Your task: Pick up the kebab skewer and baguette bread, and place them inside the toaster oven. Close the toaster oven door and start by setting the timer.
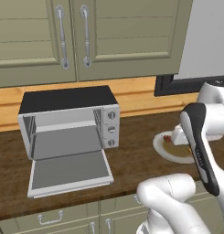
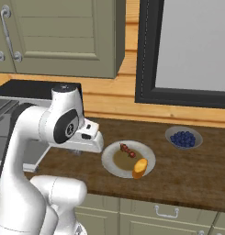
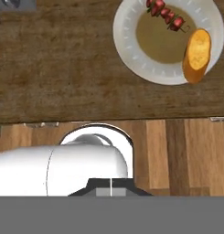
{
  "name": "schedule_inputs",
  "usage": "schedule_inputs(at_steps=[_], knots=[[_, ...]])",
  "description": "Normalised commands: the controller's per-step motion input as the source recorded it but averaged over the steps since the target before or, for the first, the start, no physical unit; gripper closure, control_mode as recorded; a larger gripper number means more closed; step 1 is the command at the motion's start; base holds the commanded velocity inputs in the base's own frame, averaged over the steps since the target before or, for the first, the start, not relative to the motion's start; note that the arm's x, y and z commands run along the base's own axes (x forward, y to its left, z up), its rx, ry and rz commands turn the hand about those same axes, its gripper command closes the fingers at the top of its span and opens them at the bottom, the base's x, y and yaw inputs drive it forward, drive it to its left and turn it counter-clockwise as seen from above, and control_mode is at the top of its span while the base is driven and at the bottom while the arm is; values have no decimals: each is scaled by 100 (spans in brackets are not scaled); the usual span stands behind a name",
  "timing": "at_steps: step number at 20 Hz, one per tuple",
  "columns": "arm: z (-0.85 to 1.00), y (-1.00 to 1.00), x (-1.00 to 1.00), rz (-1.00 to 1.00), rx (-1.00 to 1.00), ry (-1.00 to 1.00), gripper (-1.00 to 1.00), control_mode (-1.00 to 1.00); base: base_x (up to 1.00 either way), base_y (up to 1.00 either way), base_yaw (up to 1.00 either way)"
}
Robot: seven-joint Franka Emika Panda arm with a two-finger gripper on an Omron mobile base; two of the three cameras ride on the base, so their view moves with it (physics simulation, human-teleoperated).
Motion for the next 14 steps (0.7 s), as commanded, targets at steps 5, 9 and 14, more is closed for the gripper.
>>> schedule_inputs(at_steps=[5, 9, 14], knots=[[-56, -100, 19, -3, -11, 0, 100, -100, 0, 0, 0], [-58, -94, 60, -8, -8, 2, -100, -100, 0, 0, 0], [-56, -79, 67, -10, -6, 0, -100, -100, 0, 0, 0]])
